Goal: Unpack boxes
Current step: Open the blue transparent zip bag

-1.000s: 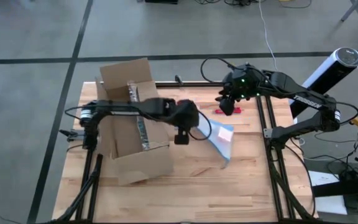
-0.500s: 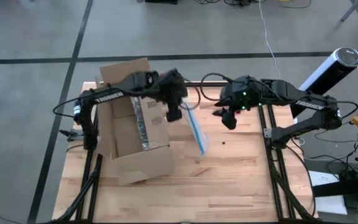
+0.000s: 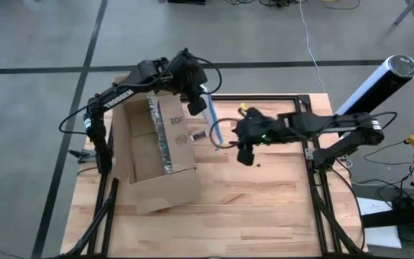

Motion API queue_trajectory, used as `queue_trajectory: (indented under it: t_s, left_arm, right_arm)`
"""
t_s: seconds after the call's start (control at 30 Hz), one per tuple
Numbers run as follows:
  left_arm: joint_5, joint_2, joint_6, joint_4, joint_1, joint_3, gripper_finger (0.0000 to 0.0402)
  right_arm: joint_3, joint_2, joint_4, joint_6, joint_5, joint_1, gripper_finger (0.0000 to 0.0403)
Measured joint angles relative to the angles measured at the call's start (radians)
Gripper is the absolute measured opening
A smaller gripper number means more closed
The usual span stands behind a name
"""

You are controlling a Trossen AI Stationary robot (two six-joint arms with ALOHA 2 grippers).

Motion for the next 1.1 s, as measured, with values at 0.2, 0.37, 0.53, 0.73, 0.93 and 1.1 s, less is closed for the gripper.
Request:
queue_trajectory:
  t_s: [0.2,0.37,0.53,0.73,0.93,1.1]
  left_arm:
    - [0.002,-0.001,0.005,-0.012,0.013,0.015,0.0000]
    - [0.007,-0.001,0.011,-0.038,0.016,0.019,0.0000]
    - [0.007,-0.001,0.011,-0.052,0.017,0.019,0.0000]
    - [0.002,-0.001,0.011,-0.052,0.017,0.019,0.0000]
    - [0.001,-0.001,0.005,-0.053,0.018,0.019,0.0000]
    - [0.002,-0.001,0.000,-0.053,0.025,0.019,0.0000]
  right_arm:
    - [-0.028,0.069,0.033,0.027,0.000,-0.001,0.0172]
    - [-0.095,0.019,0.078,0.063,0.012,-0.003,0.0172]
    - [-0.189,-0.115,0.081,0.152,0.076,-0.002,0.0172]
    - [-0.434,-0.266,0.281,0.270,0.099,0.000,0.0172]
    - [-0.720,-0.281,0.836,0.336,0.094,0.000,0.0172]
    - [-0.835,-0.212,1.118,0.306,0.135,0.000,0.0172]
